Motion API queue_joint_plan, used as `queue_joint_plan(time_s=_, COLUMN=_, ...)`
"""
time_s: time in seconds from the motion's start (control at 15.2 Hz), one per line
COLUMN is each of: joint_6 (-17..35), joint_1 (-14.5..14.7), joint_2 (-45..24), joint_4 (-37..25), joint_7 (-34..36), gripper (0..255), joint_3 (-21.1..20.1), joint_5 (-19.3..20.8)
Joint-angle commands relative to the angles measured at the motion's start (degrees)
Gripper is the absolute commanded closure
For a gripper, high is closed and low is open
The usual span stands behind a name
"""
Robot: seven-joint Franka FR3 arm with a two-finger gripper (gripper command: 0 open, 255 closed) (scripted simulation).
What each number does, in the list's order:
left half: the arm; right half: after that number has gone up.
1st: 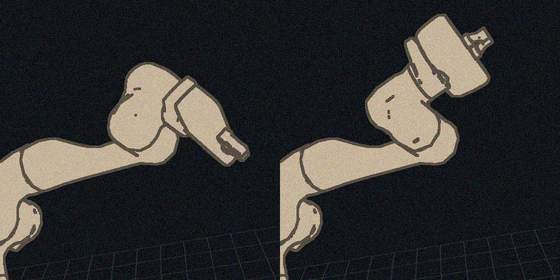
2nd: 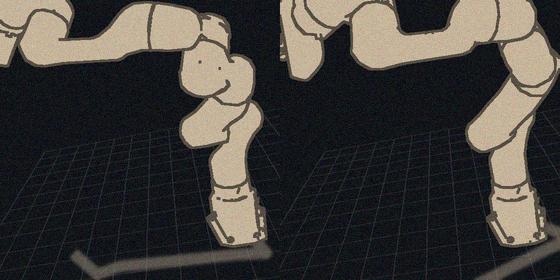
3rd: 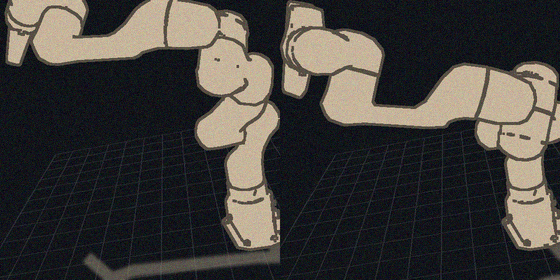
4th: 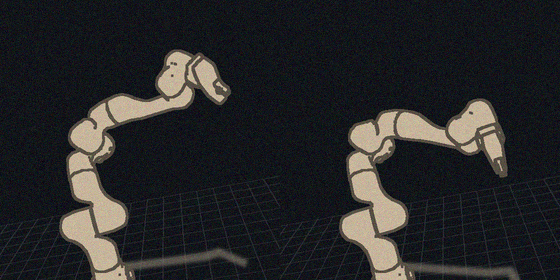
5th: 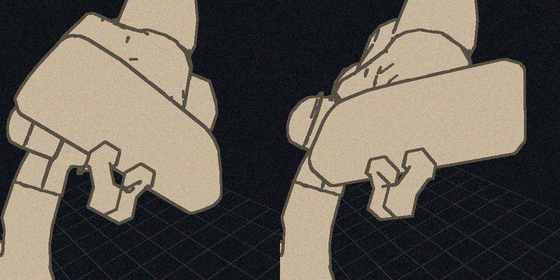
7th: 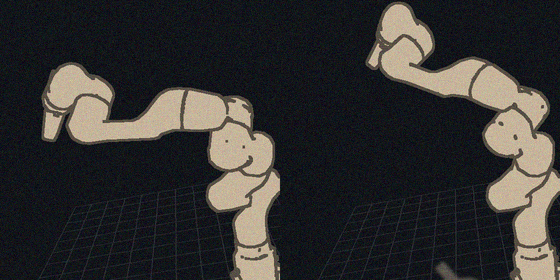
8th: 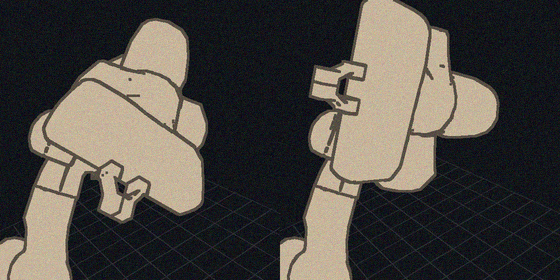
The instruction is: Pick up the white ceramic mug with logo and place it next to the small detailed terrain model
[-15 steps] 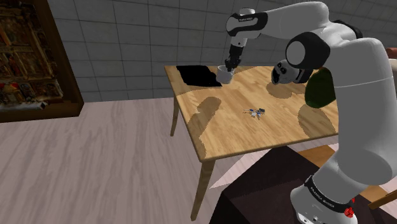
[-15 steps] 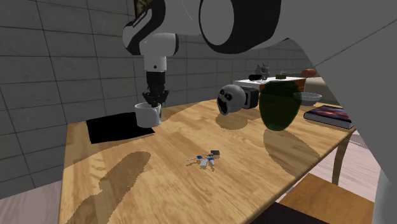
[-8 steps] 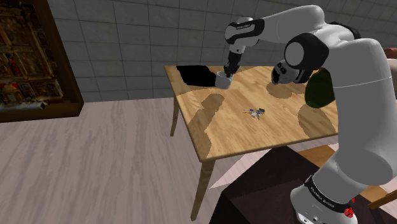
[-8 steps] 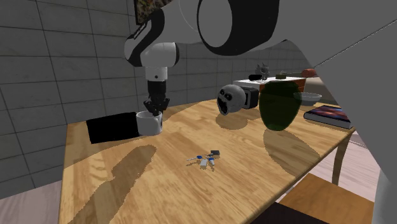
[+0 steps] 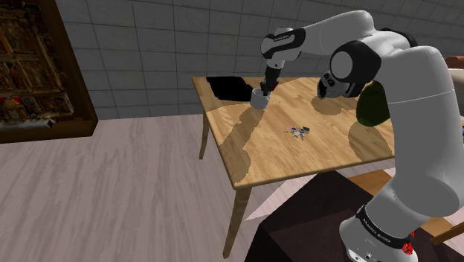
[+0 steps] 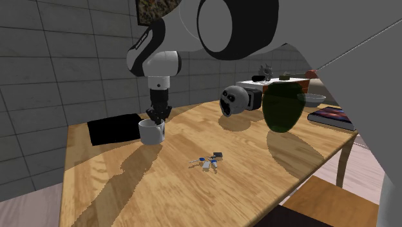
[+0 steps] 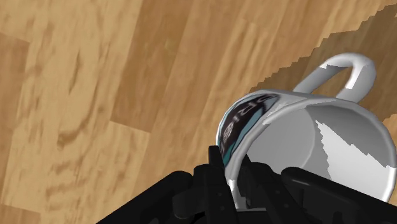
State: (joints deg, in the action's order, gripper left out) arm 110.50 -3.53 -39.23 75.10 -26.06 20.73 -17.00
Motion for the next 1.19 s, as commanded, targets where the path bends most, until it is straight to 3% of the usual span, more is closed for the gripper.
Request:
queue_joint_plan(time_s=0.0, joint_6=0.0, joint_1=0.0, joint_2=0.0, joint_4=0.0, joint_7=0.0, gripper=255, joint_3=0.0, joint_5=0.0)
queue_joint_plan(time_s=0.2, joint_6=0.0, joint_1=0.0, joint_2=0.0, joint_4=0.0, joint_7=0.0, gripper=255, joint_3=0.0, joint_5=0.0)
queue_joint_plan(time_s=0.26, joint_6=0.0, joint_1=0.0, joint_2=0.0, joint_4=0.0, joint_7=0.0, gripper=0, joint_3=0.0, joint_5=0.0)
queue_joint_plan(time_s=0.59, joint_6=0.0, joint_1=0.0, joint_2=0.0, joint_4=0.0, joint_7=0.0, gripper=0, joint_3=0.0, joint_5=0.0)
queue_joint_plan(time_s=0.86, joint_6=-6.3, joint_1=-0.6, joint_2=1.4, joint_4=-5.0, joint_7=0.7, gripper=0, joint_3=0.5, joint_5=0.7)
queue_joint_plan(time_s=1.12, joint_6=-6.3, joint_1=-0.6, joint_2=1.4, joint_4=-5.0, joint_7=0.7, gripper=0, joint_3=0.5, joint_5=0.7)
